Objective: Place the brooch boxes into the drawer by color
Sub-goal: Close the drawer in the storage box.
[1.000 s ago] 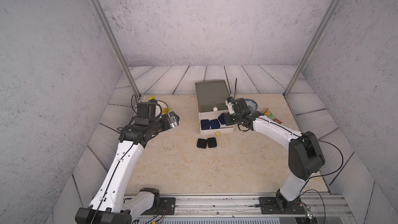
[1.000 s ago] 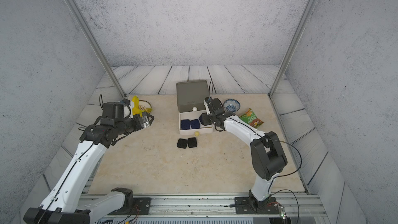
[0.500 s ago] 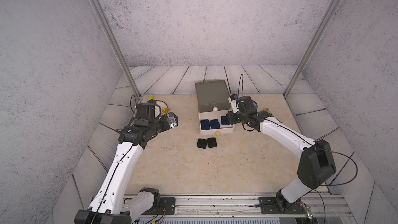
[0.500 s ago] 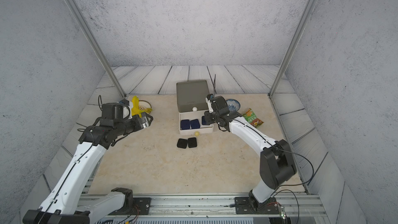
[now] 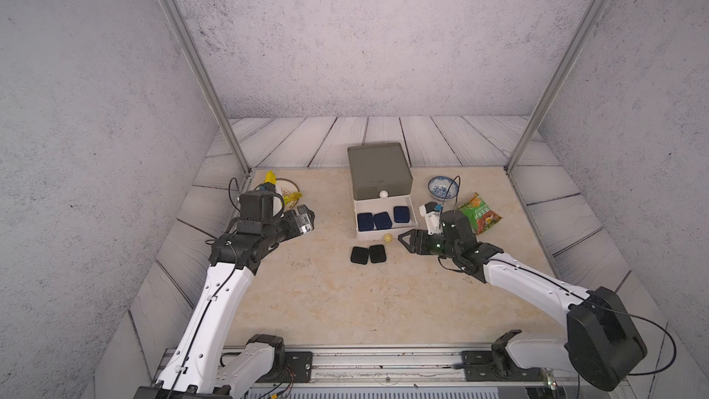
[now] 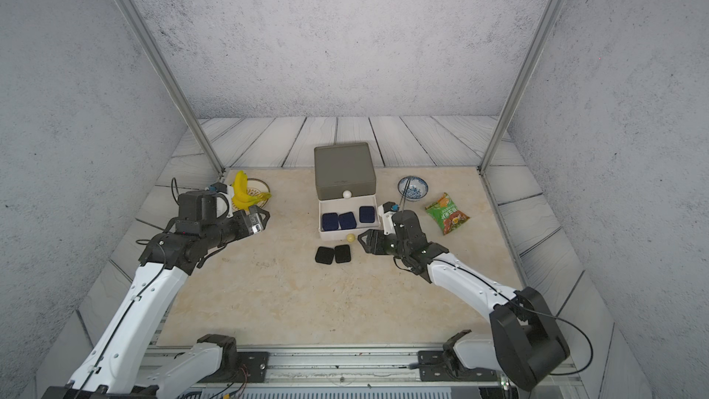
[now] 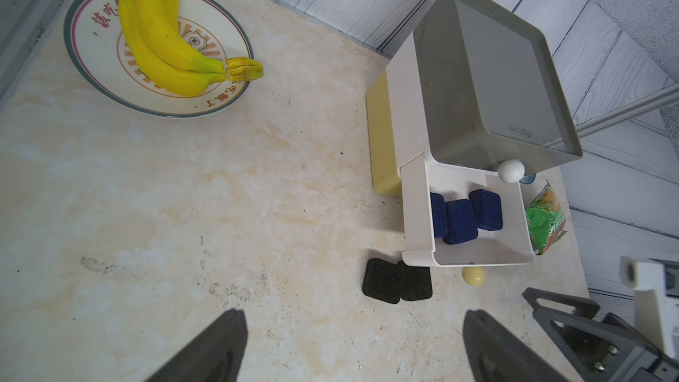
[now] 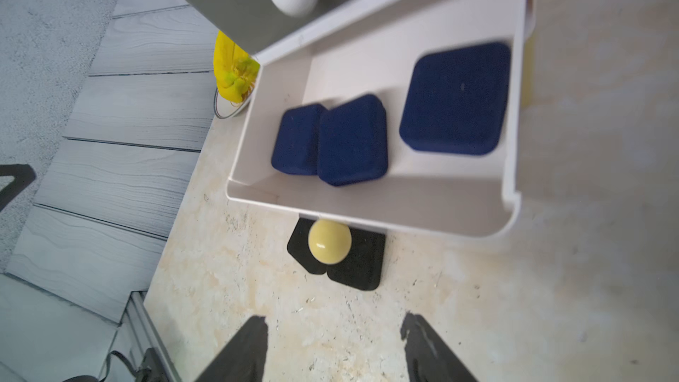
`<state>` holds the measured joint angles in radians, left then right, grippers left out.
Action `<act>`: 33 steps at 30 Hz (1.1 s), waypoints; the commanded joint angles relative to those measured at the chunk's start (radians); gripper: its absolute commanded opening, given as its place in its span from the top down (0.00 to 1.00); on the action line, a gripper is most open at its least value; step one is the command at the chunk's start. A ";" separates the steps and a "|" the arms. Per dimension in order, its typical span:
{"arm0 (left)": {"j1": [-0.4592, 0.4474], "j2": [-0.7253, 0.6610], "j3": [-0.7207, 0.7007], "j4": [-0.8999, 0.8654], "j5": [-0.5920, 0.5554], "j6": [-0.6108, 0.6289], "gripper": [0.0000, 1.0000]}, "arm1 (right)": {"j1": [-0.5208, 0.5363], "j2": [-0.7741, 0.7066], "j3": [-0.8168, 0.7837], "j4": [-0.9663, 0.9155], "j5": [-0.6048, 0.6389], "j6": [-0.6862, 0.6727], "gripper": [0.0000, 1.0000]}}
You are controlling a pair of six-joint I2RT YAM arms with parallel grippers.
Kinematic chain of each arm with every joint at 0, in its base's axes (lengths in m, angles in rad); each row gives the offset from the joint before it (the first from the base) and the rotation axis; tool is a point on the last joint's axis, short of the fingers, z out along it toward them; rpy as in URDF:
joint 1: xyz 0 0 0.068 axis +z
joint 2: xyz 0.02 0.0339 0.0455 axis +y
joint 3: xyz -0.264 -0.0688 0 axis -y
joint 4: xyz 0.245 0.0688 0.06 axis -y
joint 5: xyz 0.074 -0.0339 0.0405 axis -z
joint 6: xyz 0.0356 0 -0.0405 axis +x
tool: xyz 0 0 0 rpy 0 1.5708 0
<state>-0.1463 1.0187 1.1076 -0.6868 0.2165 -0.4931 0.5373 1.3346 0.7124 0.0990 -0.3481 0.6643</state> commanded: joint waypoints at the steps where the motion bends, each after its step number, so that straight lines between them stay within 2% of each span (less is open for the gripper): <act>1: 0.014 -0.031 -0.017 0.031 0.007 0.019 0.02 | 0.009 0.061 -0.006 0.209 -0.042 0.141 0.36; 11: 0.027 -0.036 -0.019 0.026 0.009 0.026 0.02 | 0.017 0.241 0.085 0.282 -0.036 0.168 0.44; 19: 0.032 -0.028 -0.022 0.025 0.008 0.039 0.02 | 0.033 0.280 0.122 0.274 -0.015 0.150 0.47; 22: 0.034 -0.026 -0.025 0.028 0.007 0.040 0.02 | 0.033 0.304 0.145 0.269 0.002 0.130 0.57; 25: 0.037 -0.024 -0.027 0.029 0.007 0.043 0.02 | 0.033 0.336 0.170 0.283 0.006 0.128 0.73; 27: 0.039 -0.022 -0.026 0.027 0.008 0.044 0.02 | 0.034 0.355 0.190 0.281 0.020 0.122 0.80; 33: 0.043 -0.012 -0.019 0.026 0.007 0.053 0.02 | 0.032 0.425 0.263 0.280 0.048 0.106 0.84</act>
<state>-0.1158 1.0023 1.0904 -0.6685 0.2218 -0.4625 0.5571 1.7103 0.9314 0.3576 -0.3275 0.7925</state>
